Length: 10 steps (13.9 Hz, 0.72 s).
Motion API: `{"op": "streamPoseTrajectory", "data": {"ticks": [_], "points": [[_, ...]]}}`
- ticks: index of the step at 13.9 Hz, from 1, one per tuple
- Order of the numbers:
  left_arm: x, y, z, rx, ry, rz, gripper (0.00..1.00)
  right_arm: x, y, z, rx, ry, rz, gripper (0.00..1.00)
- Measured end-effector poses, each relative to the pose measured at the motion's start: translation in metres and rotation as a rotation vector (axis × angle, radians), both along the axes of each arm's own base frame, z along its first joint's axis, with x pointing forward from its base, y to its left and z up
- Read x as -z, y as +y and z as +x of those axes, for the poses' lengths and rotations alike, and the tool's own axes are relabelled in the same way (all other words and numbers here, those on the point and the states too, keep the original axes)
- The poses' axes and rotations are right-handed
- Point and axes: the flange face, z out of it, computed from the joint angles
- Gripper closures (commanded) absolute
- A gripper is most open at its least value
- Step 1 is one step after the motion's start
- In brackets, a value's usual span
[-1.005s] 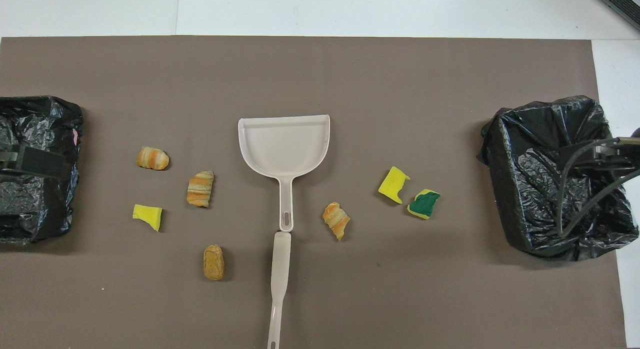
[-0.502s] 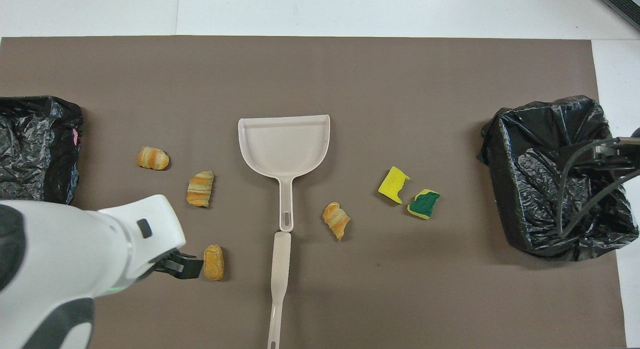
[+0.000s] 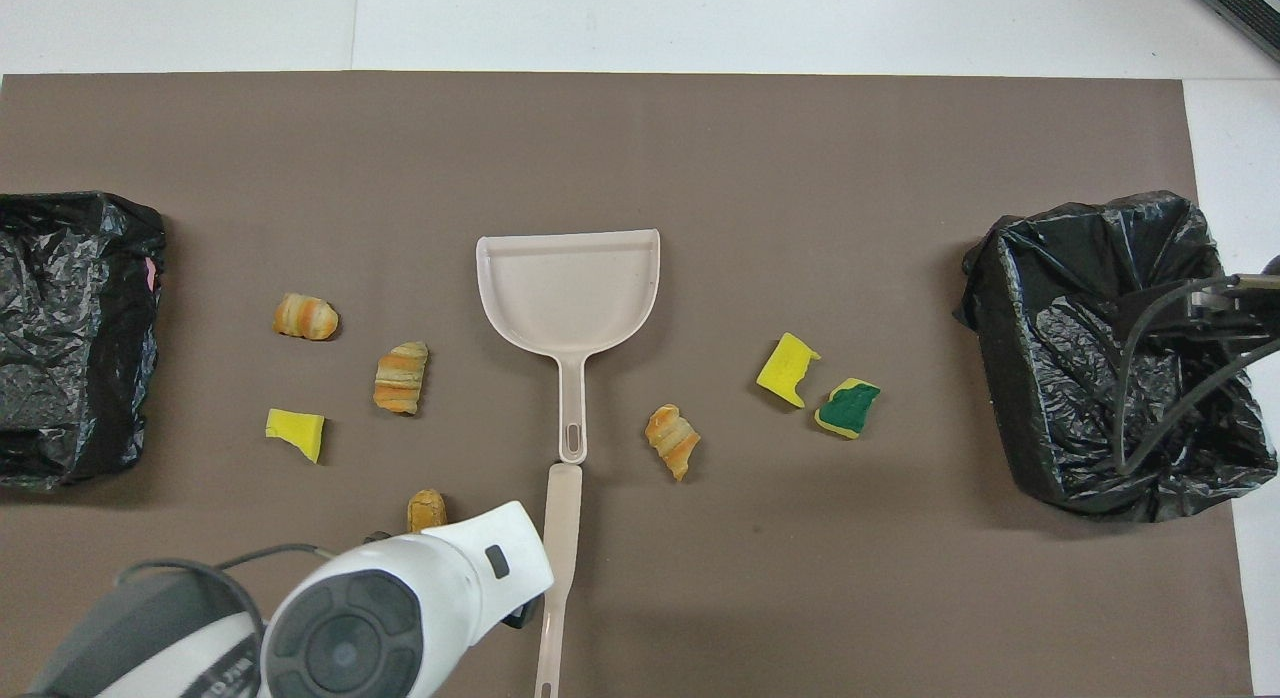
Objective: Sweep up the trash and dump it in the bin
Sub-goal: 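Reach the left gripper to the brush handle and grasp it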
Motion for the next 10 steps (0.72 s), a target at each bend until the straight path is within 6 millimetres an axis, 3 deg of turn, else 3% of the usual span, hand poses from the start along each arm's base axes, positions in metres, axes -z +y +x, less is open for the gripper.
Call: {"op": "streamPoseTrajectory", "data": {"ticks": [2, 5, 6, 8, 10], "points": [[0.03, -0.02, -0.032, 0.005, 0.007, 0.018, 0.0, 0.0, 0.0, 0.0, 0.0, 0.0, 0.0, 0.0], [0.08, -0.039, -0.079, 0.047, 0.014, 0.041, 0.11, 0.0, 0.0, 0.0, 0.0, 0.0, 0.0, 0.0], [0.093, -0.041, -0.088, 0.051, 0.013, 0.043, 0.23, 0.0, 0.0, 0.0, 0.0, 0.0, 0.0, 0.0], [0.112, -0.041, -0.092, 0.051, 0.017, 0.046, 0.37, 0.0, 0.0, 0.0, 0.0, 0.0, 0.0, 0.0], [0.117, -0.04, -0.089, 0.043, 0.021, 0.047, 0.41, 0.0, 0.0, 0.0, 0.0, 0.0, 0.0, 0.0]]}}
